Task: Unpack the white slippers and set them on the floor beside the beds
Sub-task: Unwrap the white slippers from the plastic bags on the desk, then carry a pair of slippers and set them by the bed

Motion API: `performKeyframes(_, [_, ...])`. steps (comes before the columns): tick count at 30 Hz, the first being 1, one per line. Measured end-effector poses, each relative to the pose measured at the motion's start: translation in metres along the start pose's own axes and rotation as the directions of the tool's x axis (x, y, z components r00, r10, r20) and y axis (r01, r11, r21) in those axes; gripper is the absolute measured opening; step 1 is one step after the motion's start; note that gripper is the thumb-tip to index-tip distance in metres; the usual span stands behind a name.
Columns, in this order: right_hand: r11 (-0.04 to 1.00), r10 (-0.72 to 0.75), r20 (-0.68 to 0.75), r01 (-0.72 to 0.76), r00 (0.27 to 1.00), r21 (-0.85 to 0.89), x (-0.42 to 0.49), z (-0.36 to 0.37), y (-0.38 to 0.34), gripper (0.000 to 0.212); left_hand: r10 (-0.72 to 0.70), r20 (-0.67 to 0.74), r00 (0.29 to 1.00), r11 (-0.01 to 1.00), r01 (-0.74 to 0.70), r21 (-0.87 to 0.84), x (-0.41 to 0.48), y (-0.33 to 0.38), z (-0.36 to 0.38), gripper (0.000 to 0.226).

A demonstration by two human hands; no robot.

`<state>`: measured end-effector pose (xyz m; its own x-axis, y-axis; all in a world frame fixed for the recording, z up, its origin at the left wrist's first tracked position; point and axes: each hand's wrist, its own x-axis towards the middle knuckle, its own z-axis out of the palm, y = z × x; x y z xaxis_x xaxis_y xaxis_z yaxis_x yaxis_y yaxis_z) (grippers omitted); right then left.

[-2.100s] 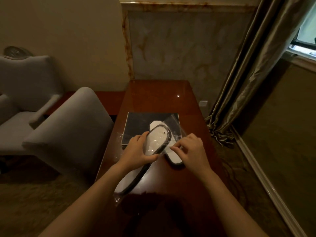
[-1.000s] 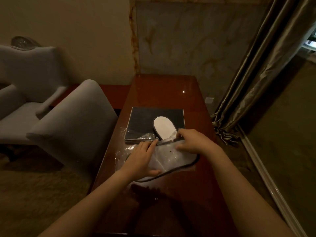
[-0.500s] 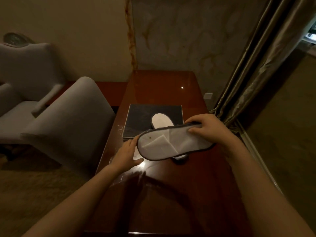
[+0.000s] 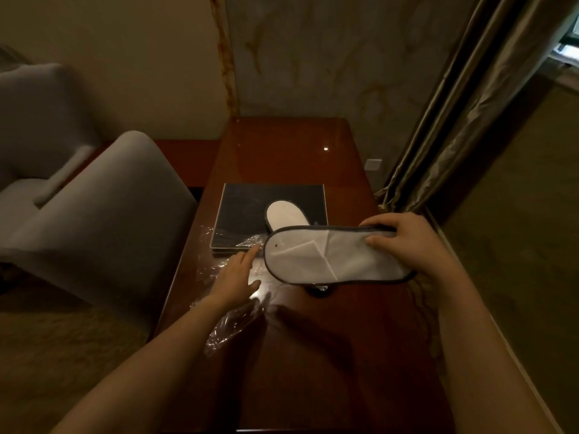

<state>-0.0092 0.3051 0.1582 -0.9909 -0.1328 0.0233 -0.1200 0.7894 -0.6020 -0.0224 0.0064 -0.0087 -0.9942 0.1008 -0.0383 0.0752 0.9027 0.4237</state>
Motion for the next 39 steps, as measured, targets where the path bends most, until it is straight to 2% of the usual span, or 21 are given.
performKeyframes(4, [0.985,0.098,-0.057,-0.089,0.994,0.151,-0.008,0.001,0.018,0.025,-0.112,0.012,0.994,0.994,0.112,0.004,0.008,-0.012,0.011,0.063])
performKeyframes(8, [0.946,0.193,-0.049,-0.172,0.98,0.276,-0.008,0.006,0.03,0.026,-0.101,0.058,0.993,0.995,0.102,0.0,0.011,-0.02,0.022,0.048])
performKeyframes(12, [0.799,0.368,-0.137,-0.238,0.92,0.552,0.0,0.004,0.043,0.029,-0.156,0.143,0.977,0.985,0.144,0.092,0.007,-0.033,0.029,0.036])
performKeyframes(14, [0.723,0.449,-0.186,-0.233,0.874,0.651,0.009,0.007,0.05,0.032,-0.181,0.213,0.96,0.976,0.15,0.155,0.005,-0.039,0.03,0.047])
performKeyframes(18, [0.65,0.545,-0.215,-0.247,0.81,0.719,0.032,0.032,0.057,0.037,-0.202,0.392,0.897,0.945,0.074,0.318,0.006,-0.044,0.023,0.095])
performKeyframes(21, [0.515,0.63,-0.15,-0.267,0.762,0.814,0.046,0.057,0.063,0.039,-0.182,0.474,0.862,0.921,-0.019,0.389,0.005,-0.048,0.013,0.099])
performKeyframes(23, [0.411,0.673,-0.09,-0.27,0.734,0.871,0.052,0.07,0.068,0.038,-0.162,0.405,0.9,0.926,-0.003,0.378,0.005,-0.042,0.002,0.095])
performKeyframes(25, [0.331,0.683,-0.039,-0.261,0.73,0.907,0.058,0.08,0.074,0.036,-0.117,0.221,0.968,0.947,0.041,0.32,0.013,-0.027,-0.008,0.08])
performKeyframes(27, [0.242,0.676,0.025,-0.254,0.736,0.936,0.065,0.088,0.079,0.036,-0.111,0.031,0.993,0.984,0.106,0.142,0.03,-0.004,-0.015,0.059])
performKeyframes(28, [0.198,0.669,0.056,-0.25,0.741,0.948,0.069,0.092,0.081,0.036,-0.163,-0.017,0.986,0.986,0.163,-0.018,0.041,0.009,-0.018,0.052])
performKeyframes(29, [0.151,0.661,0.087,-0.246,0.745,0.957,0.073,0.096,0.083,0.037,-0.254,-0.012,0.967,0.949,0.247,-0.196,0.053,0.023,-0.019,0.046])
performKeyframes(30, [0.105,0.651,0.117,-0.241,0.75,0.965,0.076,0.099,0.084,0.037,-0.351,0.048,0.935,0.867,0.343,-0.362,0.064,0.037,-0.017,0.037])
performKeyframes(32, [0.056,0.622,0.16,-0.247,0.767,0.967,0.083,0.106,0.087,0.041,-0.466,0.254,0.848,0.643,0.521,-0.561,0.08,0.06,-0.009,0.02])
performKeyframes(33, [0.059,0.612,0.17,-0.259,0.773,0.964,0.086,0.109,0.089,0.042,-0.489,0.362,0.794,0.547,0.602,-0.581,0.086,0.069,-0.001,0.018])
performKeyframes(35, [0.075,0.61,0.168,-0.268,0.774,0.96,0.091,0.114,0.094,0.039,-0.499,0.508,0.702,0.417,0.709,-0.569,0.092,0.079,0.016,0.029])
performKeyframes(39, [0.092,0.628,0.168,-0.288,0.76,0.953,0.09,0.124,0.105,0.029,-0.557,0.535,0.636,0.294,0.753,-0.588,0.102,0.088,0.042,0.048])
